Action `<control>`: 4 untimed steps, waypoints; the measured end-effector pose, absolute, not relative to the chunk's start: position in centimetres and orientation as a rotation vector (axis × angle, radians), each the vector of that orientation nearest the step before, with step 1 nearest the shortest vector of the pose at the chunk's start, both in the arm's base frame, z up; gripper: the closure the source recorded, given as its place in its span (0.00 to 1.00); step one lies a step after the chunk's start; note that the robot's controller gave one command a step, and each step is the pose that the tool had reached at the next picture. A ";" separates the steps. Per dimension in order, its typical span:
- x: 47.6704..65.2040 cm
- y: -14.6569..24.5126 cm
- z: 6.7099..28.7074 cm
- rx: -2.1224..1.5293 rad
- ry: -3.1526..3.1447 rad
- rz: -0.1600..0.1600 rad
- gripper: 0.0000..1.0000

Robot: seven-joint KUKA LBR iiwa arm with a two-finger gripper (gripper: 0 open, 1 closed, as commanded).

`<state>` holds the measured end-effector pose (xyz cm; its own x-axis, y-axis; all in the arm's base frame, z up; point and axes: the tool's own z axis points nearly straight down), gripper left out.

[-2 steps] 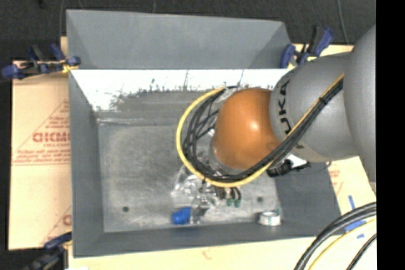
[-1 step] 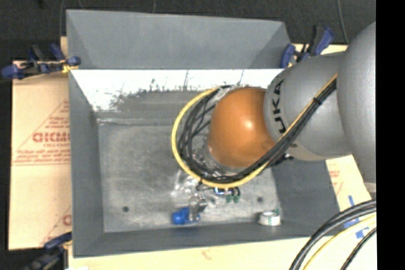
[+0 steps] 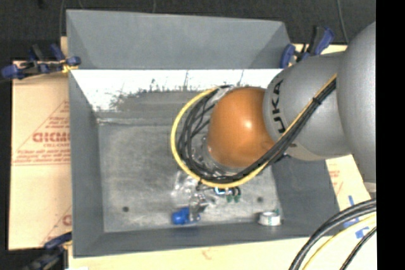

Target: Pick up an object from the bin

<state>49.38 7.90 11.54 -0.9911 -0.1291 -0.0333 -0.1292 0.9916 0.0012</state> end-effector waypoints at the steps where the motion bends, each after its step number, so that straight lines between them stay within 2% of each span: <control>1: 49.6 8.1 11.6 -0.196 3.093 0.012 1.00; 2: 48.6 8.0 11.2 -0.204 3.134 0.003 0.00; 4: 48.9 8.3 11.1 -0.240 3.111 0.005 0.00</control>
Offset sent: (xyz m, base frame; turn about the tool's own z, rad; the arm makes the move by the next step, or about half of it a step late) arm 0.0000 0.0000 0.0000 0.0000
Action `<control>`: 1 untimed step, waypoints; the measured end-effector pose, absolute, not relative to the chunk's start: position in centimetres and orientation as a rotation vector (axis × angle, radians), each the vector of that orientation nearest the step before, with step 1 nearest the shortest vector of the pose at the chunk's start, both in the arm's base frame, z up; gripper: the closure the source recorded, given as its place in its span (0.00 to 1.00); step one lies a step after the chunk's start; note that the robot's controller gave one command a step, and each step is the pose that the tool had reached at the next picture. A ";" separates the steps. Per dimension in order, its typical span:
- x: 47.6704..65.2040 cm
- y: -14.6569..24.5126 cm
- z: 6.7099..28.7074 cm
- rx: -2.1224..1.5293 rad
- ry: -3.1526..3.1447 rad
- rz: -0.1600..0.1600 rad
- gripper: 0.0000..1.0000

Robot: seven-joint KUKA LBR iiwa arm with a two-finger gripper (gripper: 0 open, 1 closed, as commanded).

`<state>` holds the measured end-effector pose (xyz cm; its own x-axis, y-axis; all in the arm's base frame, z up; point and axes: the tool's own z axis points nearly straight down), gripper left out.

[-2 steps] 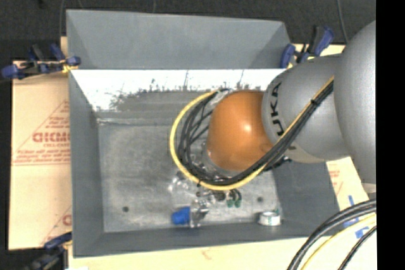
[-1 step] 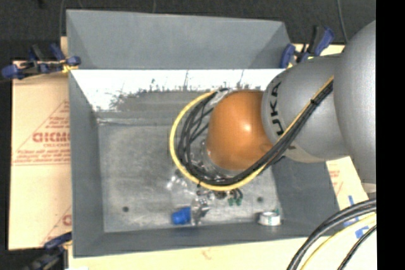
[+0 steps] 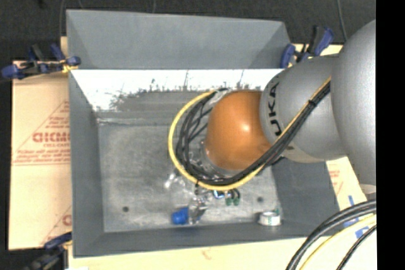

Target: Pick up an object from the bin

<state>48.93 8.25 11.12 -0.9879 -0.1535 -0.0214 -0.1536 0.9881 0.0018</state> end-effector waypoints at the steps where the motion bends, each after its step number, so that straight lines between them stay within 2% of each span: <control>1: 49.0 8.2 11.1 -0.295 3.103 0.005 0.00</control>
Offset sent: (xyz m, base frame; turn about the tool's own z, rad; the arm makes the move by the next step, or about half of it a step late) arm -0.0156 0.0132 -0.0412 -0.1591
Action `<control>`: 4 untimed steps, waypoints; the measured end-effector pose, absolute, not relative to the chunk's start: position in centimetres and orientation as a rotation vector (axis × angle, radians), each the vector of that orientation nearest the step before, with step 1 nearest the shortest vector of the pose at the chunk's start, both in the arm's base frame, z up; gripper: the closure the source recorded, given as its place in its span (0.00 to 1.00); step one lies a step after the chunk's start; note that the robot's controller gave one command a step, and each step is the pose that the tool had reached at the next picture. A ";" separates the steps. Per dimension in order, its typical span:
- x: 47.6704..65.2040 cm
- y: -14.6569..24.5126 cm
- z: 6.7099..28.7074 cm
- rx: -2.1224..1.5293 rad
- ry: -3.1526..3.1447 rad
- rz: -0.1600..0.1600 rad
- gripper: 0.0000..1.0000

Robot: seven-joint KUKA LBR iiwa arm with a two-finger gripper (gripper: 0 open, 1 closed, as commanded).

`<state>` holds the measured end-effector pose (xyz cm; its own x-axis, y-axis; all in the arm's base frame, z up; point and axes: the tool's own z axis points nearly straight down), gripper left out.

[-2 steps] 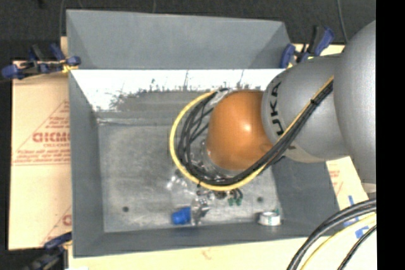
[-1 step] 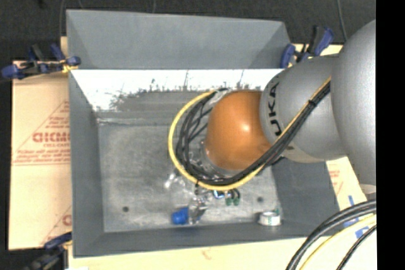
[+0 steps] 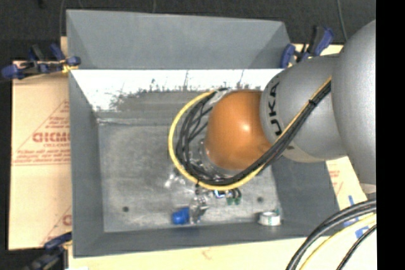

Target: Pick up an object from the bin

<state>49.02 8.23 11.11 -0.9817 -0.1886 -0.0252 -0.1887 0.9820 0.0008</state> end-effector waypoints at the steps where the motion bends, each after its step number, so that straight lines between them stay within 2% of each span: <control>1: 49.2 8.0 11.1 -0.430 3.083 -0.001 0.00; 2: 49.1 7.6 11.0 -0.821 2.996 -0.014 0.00; 3: 49.0 7.7 11.0 -0.885 2.976 -0.011 0.00; 4: 48.1 8.6 12.4 -1.690 2.643 -0.002 0.00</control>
Offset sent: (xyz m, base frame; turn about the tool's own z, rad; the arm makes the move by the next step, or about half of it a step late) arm -0.0140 0.0041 -0.0228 -0.1645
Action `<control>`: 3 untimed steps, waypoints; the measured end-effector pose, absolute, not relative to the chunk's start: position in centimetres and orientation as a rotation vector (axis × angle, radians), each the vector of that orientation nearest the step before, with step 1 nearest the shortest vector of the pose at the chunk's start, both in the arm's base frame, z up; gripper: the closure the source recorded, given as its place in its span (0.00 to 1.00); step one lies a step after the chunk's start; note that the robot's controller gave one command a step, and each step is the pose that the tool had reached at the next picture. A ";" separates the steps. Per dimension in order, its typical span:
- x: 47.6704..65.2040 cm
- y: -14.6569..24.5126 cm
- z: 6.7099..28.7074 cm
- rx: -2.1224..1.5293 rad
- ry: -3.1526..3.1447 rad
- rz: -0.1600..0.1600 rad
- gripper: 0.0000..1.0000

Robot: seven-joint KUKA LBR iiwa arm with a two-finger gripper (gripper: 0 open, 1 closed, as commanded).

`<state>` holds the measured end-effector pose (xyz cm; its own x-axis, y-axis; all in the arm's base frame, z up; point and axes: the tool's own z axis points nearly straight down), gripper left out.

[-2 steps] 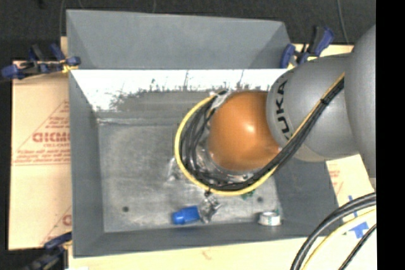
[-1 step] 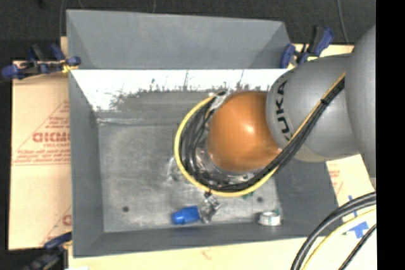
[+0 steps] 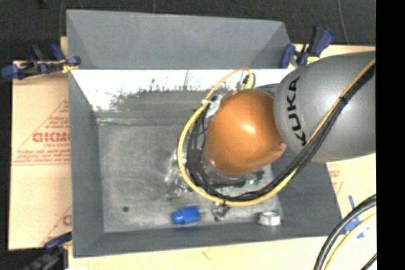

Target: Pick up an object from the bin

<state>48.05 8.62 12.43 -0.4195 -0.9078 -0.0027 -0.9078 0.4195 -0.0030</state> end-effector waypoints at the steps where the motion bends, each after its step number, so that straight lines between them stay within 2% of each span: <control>1: 48.2 10.4 7.1 -1.720 2.619 -0.001 0.00; 2: 48.3 10.5 7.5 -1.709 2.620 -0.002 1.00; 3: 47.6 10.2 9.2 -1.766 2.594 -0.002 1.00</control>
Offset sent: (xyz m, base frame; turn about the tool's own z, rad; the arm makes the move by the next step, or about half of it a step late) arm -0.0015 0.0165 -0.0543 -0.0196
